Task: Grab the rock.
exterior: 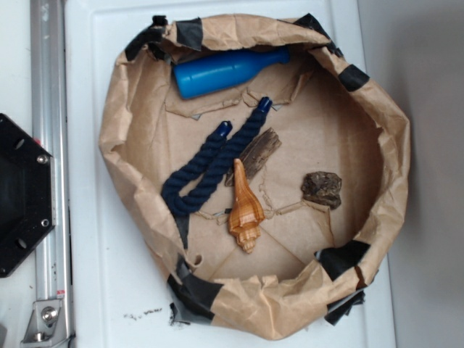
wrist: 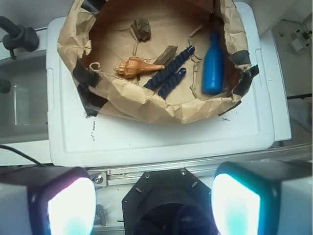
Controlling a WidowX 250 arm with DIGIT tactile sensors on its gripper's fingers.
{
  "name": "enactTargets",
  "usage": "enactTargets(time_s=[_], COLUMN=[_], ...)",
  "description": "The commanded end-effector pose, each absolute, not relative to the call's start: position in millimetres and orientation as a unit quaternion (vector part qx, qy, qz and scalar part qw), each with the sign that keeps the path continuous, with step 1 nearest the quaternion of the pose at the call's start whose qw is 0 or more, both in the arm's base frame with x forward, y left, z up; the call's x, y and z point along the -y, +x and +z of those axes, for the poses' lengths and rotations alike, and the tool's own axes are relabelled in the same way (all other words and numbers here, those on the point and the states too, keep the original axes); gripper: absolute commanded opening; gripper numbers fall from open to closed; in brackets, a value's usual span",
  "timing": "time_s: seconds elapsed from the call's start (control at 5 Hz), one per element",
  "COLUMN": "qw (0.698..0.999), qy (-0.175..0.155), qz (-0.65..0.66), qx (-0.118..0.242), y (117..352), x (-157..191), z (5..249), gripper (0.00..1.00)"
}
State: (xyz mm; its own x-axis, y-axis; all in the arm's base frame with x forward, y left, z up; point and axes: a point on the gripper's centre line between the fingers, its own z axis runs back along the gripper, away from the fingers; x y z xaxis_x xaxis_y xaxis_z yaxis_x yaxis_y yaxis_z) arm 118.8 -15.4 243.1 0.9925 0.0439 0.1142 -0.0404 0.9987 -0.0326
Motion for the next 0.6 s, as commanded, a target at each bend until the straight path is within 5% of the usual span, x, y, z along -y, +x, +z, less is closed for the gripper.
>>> enactTargets(time_s=[0.0, 0.2, 0.4], qw=[0.998, 0.994, 0.992], qy=[-0.015, 0.015, 0.012], qz=[0.021, 0.029, 0.026], qx=[0.058, 0.103, 0.127], y=[119, 169, 221], x=[15, -3, -3], z=[243, 193, 170], gripper=[1.0, 1.0, 1.0])
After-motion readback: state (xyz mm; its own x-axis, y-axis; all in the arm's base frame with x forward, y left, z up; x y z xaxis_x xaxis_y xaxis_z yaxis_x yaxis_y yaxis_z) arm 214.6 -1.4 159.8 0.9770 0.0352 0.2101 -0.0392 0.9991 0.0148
